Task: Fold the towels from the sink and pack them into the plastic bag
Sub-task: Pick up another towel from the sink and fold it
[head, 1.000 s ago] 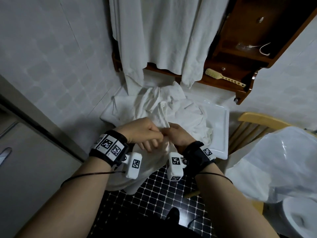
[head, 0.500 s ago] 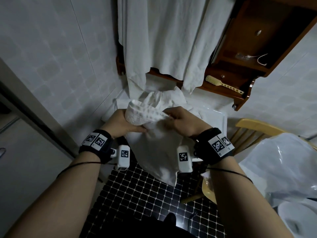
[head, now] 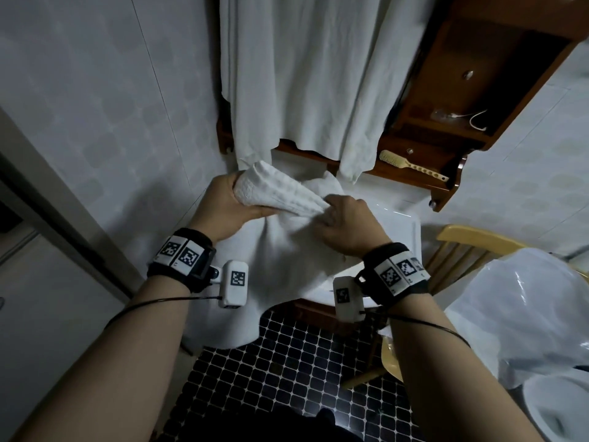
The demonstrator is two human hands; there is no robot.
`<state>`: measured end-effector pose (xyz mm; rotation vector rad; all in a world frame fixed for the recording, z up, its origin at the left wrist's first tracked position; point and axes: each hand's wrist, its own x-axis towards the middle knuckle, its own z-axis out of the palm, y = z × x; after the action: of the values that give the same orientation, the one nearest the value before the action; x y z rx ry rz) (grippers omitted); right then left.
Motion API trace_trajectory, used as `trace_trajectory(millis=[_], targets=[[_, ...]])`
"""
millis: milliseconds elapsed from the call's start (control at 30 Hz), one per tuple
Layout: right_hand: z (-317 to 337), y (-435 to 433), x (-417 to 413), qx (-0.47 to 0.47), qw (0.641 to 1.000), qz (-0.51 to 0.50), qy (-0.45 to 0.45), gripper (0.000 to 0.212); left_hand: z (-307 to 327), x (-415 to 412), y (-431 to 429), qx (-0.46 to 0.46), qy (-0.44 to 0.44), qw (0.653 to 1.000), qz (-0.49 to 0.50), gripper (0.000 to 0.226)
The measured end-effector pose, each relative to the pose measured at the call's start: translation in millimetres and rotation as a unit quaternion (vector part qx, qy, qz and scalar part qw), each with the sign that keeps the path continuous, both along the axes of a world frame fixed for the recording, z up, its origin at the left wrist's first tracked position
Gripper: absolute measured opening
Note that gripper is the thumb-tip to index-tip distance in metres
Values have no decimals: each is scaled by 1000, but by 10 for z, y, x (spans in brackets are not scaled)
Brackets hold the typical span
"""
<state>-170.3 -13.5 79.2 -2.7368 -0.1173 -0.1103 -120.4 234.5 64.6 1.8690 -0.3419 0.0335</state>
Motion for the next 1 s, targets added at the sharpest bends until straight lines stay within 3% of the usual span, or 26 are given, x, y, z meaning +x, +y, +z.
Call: trace_trajectory(millis=[100,200,267,333,433,533,600,733,867,1000], targets=[[-114,-141,94,-1,998,-45,38,30,98,34,11,8,-15,1000,2,55],[-170,-224,135,120,986,-104,-59,17,167,96,54,2,-20,1000,24,58],[-113,-220,128,267,947,-127,-127,10,212,167,126,-3,-20,999,46,51],[-79,-180,128,422,886,-123,-150,20,236,213,162,-14,-13,998,63,40],[-133,-173,138,539,817,-157,-129,41,269,237,76,-53,-14,995,82,31],[-350,-263,59,570,810,-137,8,53,352,265,-64,-94,-13,993,67,33],[-504,-302,-11,562,816,-119,57,49,408,304,-135,-104,-16,993,57,36],[-472,-298,-16,578,801,-155,-2,59,465,391,-214,-116,-5,990,77,36],[-243,-246,4,630,763,-142,-38,24,382,458,-240,-140,61,980,123,47],[-109,-261,50,667,734,-123,-31,43,54,525,-230,-102,219,963,116,100]])
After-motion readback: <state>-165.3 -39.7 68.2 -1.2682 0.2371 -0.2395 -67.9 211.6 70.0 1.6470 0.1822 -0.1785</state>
